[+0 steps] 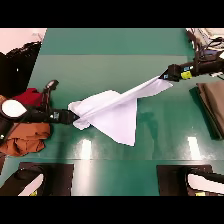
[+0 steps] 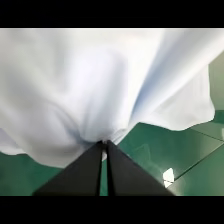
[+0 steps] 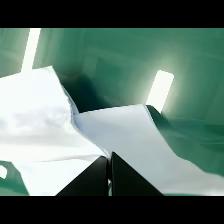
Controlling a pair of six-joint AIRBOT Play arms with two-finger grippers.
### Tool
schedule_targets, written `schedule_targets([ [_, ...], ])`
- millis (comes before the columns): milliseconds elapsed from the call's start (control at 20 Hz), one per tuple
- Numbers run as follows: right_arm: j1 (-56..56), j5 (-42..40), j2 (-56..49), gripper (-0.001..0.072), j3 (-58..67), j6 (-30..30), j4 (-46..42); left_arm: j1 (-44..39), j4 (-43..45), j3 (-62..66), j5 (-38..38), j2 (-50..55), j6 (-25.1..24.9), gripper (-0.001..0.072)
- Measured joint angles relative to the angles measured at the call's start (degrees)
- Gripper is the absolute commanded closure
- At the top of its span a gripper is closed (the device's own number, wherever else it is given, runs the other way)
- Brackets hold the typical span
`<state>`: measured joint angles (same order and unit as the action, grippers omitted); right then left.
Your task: Fold the shirts.
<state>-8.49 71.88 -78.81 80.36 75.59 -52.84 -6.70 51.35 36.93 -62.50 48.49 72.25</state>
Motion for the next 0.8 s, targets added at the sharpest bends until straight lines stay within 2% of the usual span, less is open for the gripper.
schedule_targets([
  [200,0.02,-0.96,-0.55,0.0701,-1.40,0.09,0.17,0.00,-1.99,-0.70,1.86,0.11,-1.49,0.0279],
  [350,0.04,-1.22,-0.68,0.0701,-1.70,0.07,0.17,-0.02,-0.04,5.73,2.32,0.09,-1.64,0.0279],
  [600,0.04,-1.05,-0.72,0.0701,-1.88,0.00,0.22,0.09,14.67,17.46,6.03,4.13,5.57,0.0280],
  [800,0.04,0.55,-0.72,0.0701,-1.90,-0.02,0.26,0.09,18.82,20.48,7.02,15.89,8.41,0.0279],
])
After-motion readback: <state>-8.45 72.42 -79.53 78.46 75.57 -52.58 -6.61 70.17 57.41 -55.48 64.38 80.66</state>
